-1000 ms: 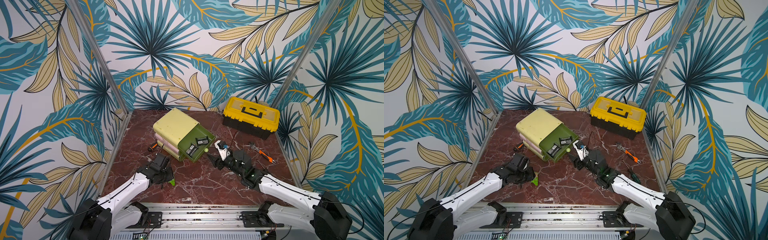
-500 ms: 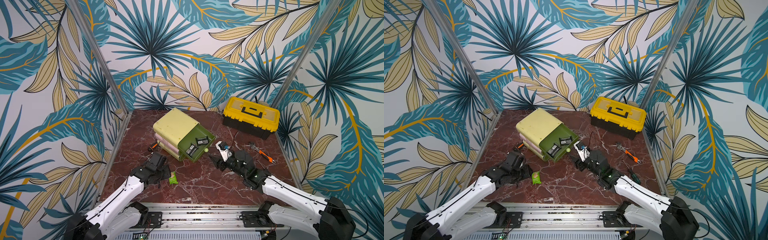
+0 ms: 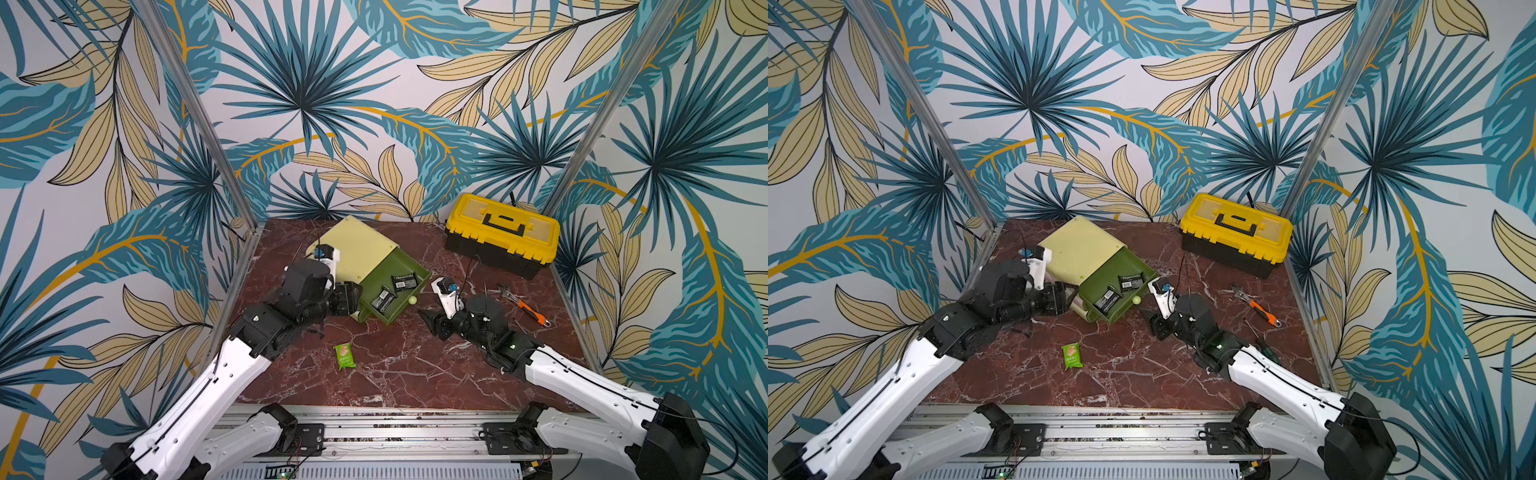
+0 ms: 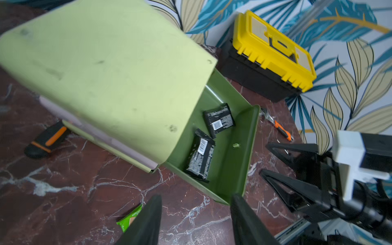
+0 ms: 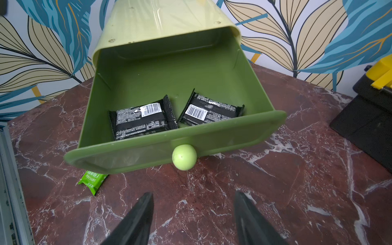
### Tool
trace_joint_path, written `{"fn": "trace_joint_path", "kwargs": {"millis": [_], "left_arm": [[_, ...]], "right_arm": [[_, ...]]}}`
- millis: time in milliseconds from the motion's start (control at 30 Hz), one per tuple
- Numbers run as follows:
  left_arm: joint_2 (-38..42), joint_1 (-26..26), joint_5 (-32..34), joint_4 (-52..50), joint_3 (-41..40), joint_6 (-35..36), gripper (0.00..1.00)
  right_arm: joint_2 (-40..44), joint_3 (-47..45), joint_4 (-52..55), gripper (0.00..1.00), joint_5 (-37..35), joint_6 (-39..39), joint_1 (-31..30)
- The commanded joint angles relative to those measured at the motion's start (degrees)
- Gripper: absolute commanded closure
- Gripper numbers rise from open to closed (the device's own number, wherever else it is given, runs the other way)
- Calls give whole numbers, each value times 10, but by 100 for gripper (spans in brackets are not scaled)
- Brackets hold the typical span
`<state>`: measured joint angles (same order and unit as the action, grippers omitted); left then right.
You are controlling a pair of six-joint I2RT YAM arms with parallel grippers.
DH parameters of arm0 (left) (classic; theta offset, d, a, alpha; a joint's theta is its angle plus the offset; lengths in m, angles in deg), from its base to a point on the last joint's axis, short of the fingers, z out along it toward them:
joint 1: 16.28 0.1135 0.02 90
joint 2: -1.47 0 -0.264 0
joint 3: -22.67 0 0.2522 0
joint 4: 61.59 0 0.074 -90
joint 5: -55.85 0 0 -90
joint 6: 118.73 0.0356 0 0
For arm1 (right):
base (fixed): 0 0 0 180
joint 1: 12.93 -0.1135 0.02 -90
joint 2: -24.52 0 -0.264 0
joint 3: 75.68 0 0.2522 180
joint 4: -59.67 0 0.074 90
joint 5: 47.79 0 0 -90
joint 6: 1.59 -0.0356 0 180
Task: Take the cookies out of the drawer
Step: Place the cookie at the center of the board, then pick up the cookie from the drawer.
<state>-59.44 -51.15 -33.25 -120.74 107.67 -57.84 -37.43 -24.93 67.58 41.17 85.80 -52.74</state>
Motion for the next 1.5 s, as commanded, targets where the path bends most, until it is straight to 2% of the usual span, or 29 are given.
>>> {"fn": "trace_joint_path", "kwargs": {"millis": [0, 167, 433, 900, 1067, 1467], "left_arm": [[-70, -40, 46, -88, 91, 69, 42], [-186, -83, 73, -156, 201, 110, 41], [-295, -94, 78, -197, 278, 116, 41], [-389, -97, 102, -262, 322, 111, 38], [-407, -96, 86, -254, 328, 125, 37], [-447, -98, 102, -290, 344, 134, 37]], "right_arm": [[-11, -7, -25, 37, 9, -28, -3], [-21, -18, -61, 38, 28, -35, -2], [-71, -25, -128, 39, 44, -37, -2], [-96, -32, -162, 40, 38, -42, -3], [-89, -36, -155, 40, 36, -39, -3], [-83, -39, -152, 40, 31, -33, -2]]}}
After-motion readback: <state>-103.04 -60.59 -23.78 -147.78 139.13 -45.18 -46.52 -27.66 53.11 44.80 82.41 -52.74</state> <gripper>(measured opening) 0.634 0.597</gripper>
